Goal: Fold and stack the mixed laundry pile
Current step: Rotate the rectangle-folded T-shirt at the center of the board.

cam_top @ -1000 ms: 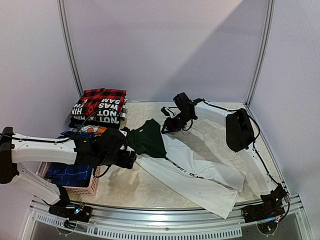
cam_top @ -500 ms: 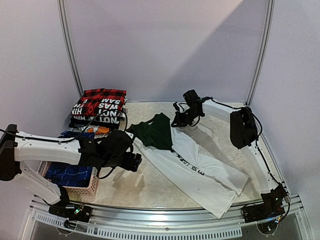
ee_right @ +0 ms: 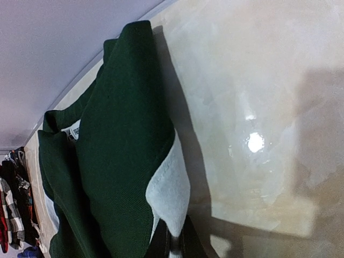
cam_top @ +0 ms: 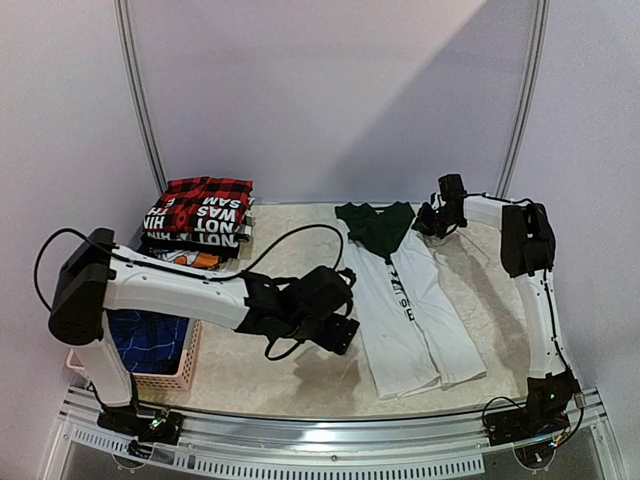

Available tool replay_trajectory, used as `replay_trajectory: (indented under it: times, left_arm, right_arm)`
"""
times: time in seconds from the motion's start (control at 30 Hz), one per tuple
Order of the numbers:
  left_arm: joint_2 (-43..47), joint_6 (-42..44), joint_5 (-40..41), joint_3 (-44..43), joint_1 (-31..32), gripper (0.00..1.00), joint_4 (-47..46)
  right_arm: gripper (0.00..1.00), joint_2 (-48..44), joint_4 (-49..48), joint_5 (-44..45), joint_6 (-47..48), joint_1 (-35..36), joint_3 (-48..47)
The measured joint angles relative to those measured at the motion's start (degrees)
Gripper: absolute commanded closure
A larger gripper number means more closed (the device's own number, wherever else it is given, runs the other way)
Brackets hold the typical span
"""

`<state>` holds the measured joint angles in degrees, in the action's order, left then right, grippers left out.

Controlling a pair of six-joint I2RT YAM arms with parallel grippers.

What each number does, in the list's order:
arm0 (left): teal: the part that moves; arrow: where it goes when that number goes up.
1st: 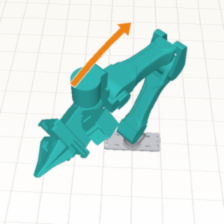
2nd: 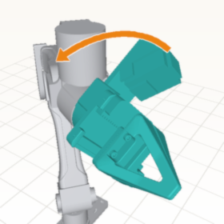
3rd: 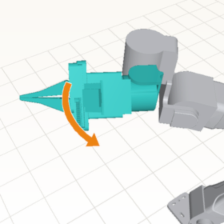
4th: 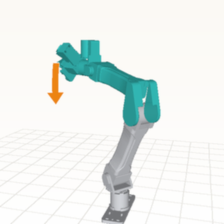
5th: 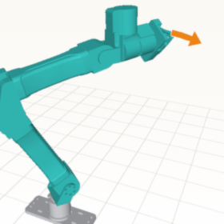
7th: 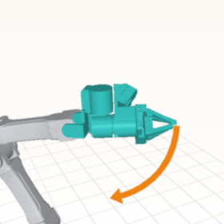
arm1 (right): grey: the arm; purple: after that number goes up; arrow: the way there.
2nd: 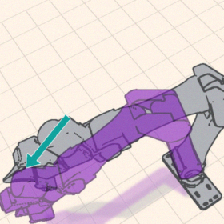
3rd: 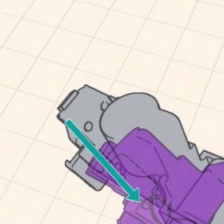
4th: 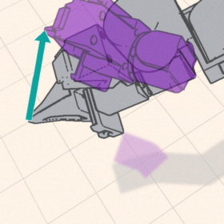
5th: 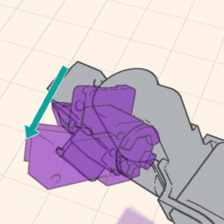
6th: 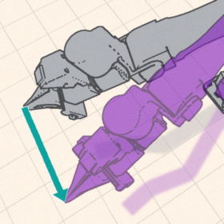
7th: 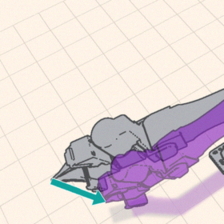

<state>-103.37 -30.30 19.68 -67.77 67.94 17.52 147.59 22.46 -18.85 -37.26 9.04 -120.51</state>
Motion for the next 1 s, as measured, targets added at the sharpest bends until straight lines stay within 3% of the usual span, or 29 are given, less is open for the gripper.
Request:
replay_trajectory:
  times: [0.3, 0.67, 0.9, 1.0]
  left_arm:
    - [-10.12, -1.9, -7.32, -6.62, 3.1, 0.19, -1.88]
    - [-14.05, -5.88, -14.4, -9.35, 6.69, 0.32, -1.16]
    - [-15.63, -7.85, -17.81, -9.64, 7.98, 0.57, -1.77]
    - [-16.17, -8.55, -19.17, -9.66, 7.98, 0.78, -3.39]
  right_arm:
    - [1.0, -4.57, -7.48, 3.74, -4.11, 0.07, 9.66]
    - [1.0, -5.03, -8.35, 3.74, -4.55, -0.02, 10.64]
    - [1.0, -5.16, -8.68, 3.76, -4.48, -0.02, 11.06]
    - [1.0, -5.25, -8.79, 3.78, -4.48, -0.04, 11.15]
